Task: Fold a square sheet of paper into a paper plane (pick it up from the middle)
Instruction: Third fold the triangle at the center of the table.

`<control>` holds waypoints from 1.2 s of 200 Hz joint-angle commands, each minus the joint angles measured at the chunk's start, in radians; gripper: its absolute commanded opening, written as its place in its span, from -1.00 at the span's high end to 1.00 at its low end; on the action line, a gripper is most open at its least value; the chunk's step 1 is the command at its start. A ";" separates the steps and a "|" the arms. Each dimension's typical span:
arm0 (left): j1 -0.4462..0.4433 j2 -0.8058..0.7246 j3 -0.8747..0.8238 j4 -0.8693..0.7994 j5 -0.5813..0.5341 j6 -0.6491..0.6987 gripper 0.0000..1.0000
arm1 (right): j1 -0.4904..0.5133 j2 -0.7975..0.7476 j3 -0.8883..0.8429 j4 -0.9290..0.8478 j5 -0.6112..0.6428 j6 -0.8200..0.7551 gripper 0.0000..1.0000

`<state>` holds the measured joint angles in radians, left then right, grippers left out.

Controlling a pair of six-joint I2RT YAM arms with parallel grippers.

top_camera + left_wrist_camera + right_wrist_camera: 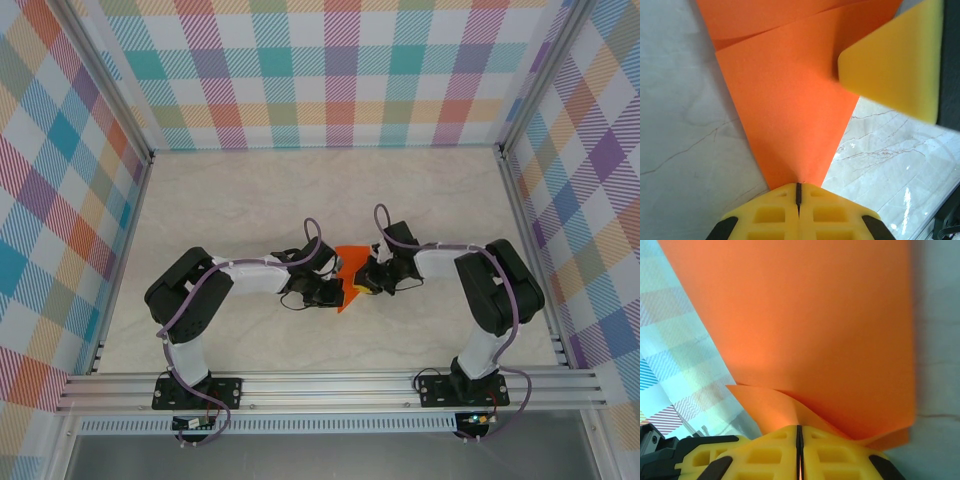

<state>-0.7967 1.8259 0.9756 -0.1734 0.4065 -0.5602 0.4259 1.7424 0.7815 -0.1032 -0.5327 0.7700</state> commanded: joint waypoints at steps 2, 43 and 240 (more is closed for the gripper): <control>0.008 0.047 -0.057 -0.134 -0.080 0.018 0.92 | -0.059 0.046 -0.007 0.026 0.115 -0.035 0.79; 0.007 0.044 -0.058 -0.141 -0.083 0.021 0.92 | -0.089 0.044 -0.006 0.028 0.109 -0.046 0.78; 0.007 0.046 -0.060 -0.151 -0.078 0.032 0.92 | -0.161 0.026 0.072 -0.080 0.195 -0.077 0.74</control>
<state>-0.7967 1.8259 0.9703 -0.1539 0.4019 -0.5537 0.3008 1.7535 0.8280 -0.1627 -0.4831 0.7174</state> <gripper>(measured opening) 0.045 0.128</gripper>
